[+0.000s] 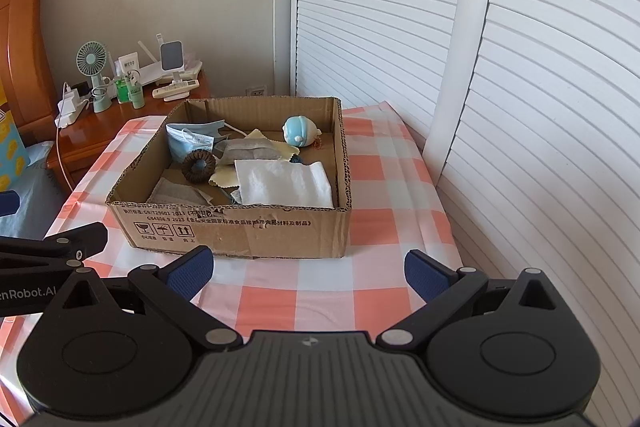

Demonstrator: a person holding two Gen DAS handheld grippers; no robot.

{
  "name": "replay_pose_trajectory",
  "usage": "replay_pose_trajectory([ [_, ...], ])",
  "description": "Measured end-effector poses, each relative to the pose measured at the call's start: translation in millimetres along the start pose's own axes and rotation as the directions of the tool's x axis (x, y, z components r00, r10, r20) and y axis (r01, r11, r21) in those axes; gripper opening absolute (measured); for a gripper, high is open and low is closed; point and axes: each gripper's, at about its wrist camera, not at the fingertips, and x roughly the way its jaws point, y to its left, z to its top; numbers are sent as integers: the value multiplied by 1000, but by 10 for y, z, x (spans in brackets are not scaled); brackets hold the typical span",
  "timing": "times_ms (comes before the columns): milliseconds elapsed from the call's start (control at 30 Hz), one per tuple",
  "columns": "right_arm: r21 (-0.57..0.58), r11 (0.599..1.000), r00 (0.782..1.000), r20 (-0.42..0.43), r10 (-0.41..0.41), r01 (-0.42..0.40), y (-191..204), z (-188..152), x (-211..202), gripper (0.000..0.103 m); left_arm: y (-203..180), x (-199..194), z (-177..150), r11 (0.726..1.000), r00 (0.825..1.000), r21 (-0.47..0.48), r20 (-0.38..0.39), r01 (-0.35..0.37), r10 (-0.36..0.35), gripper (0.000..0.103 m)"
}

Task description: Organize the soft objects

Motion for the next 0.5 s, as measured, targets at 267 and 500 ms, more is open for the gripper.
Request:
replay_pose_trajectory([
  [267, -2, 1000, 1000, -1, 0, 0, 9, -3, 2, 103, 21, 3, 3, 1000, 1000, -6, -4, -2, 2, 102],
  [500, -2, 1000, 1000, -1, 1, -1, 11, -5, 3, 103, 24, 5, 3, 1000, 1000, -6, -6, -3, 3, 102],
])
